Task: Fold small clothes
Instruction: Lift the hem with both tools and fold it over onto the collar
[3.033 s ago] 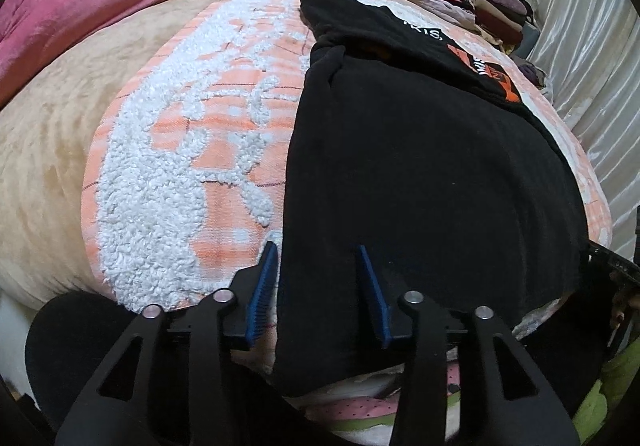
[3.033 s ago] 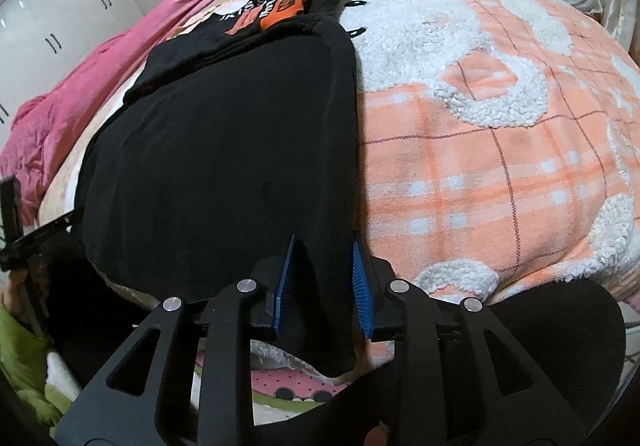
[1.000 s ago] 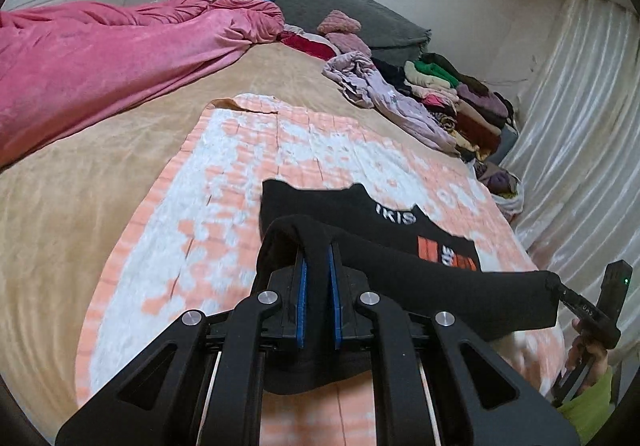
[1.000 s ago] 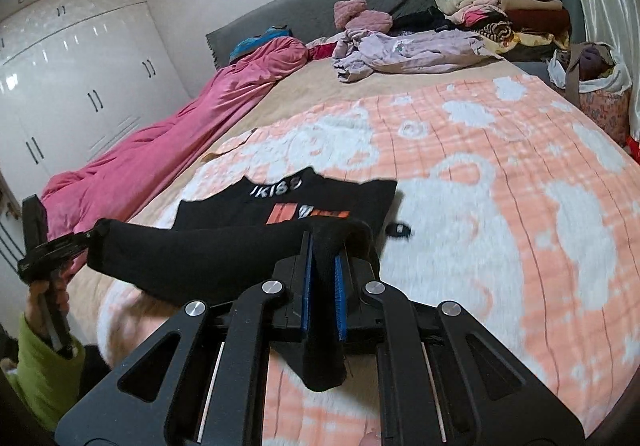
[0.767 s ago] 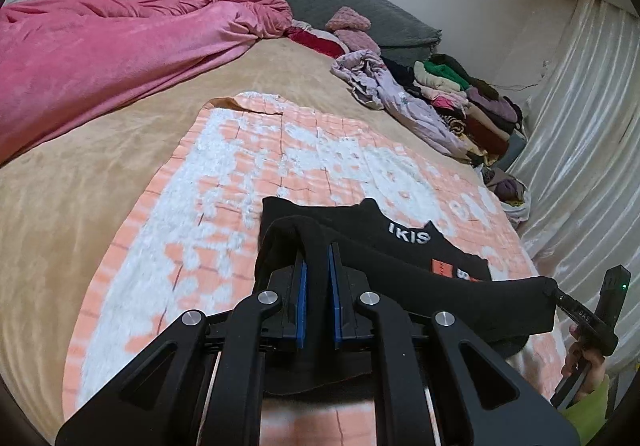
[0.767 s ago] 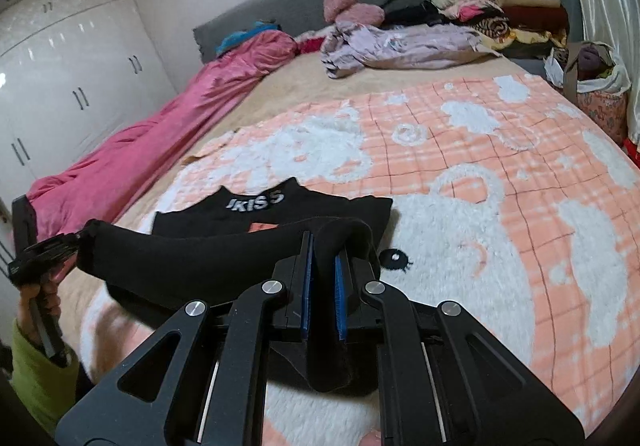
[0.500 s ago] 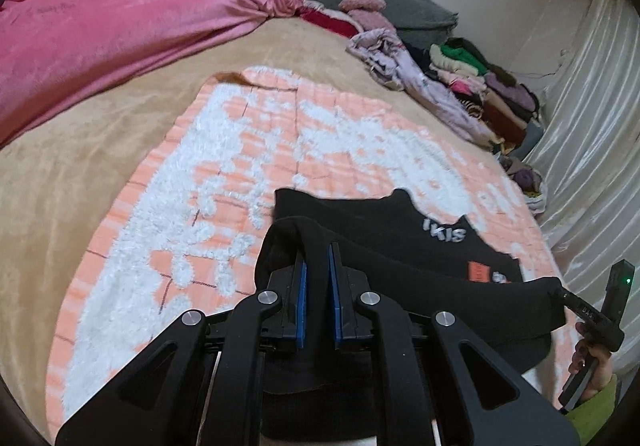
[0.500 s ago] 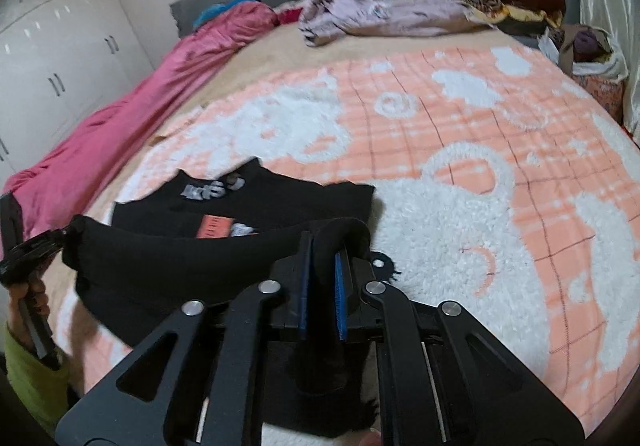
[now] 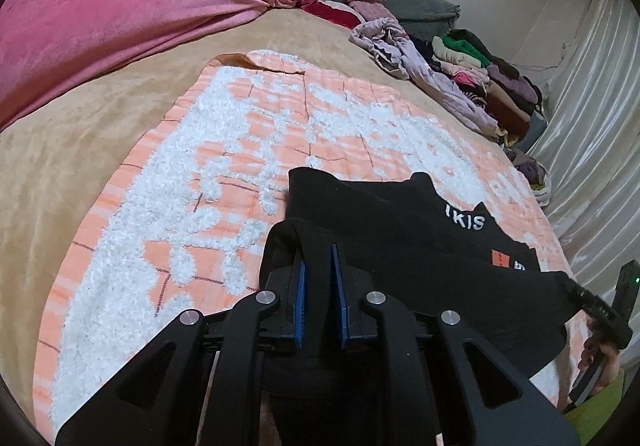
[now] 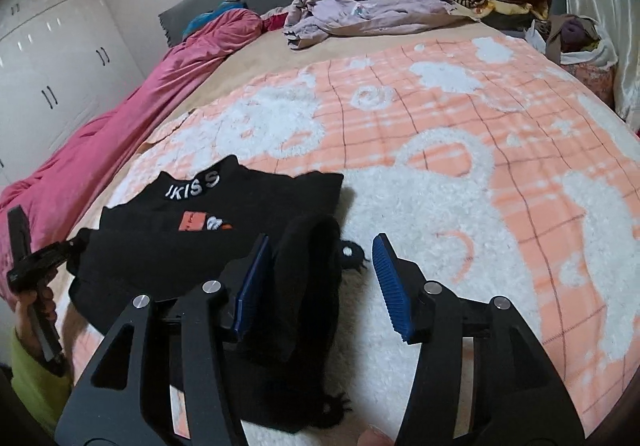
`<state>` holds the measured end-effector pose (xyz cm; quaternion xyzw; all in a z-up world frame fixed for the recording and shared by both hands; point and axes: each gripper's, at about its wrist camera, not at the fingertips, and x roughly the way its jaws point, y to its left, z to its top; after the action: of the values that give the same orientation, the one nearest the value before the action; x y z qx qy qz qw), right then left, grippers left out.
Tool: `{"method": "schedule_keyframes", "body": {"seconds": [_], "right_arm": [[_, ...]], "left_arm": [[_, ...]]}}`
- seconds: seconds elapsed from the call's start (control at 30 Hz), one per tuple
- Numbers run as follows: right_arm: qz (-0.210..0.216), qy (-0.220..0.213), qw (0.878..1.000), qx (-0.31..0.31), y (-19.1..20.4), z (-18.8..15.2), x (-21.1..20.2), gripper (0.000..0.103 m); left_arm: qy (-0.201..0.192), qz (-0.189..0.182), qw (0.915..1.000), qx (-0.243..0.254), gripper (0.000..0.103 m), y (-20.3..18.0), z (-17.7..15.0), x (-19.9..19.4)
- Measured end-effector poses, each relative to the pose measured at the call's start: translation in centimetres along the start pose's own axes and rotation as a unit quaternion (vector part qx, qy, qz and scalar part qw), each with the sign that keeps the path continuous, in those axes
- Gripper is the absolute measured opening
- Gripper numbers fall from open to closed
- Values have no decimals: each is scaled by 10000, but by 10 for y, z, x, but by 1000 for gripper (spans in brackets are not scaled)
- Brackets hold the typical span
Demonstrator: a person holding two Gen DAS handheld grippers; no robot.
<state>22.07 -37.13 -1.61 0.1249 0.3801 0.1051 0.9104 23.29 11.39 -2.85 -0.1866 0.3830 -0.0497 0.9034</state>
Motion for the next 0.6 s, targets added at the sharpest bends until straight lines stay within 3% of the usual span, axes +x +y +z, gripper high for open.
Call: {"method": "schedule_keyframes", "body": {"seconds": [0.13,0.3,0.43,0.6], "right_arm": [[52,-282,9991,-320,17,1,-20,48],[-58,-463,9944,-950,41,1,-31,49],[412,-273,9924,-1130,59,-5,-27,49],[728,74,9833,-1669,96,-23,-15,49]], "left_arm": [[-234,151,9996,106,23,-5,5,-15],[-495,269,9981,245,23,-5,12,-39],[-625,245,9966,474,24,-14,10,-57],[-559,101,9941,919,33,-38,-7,-64]]}}
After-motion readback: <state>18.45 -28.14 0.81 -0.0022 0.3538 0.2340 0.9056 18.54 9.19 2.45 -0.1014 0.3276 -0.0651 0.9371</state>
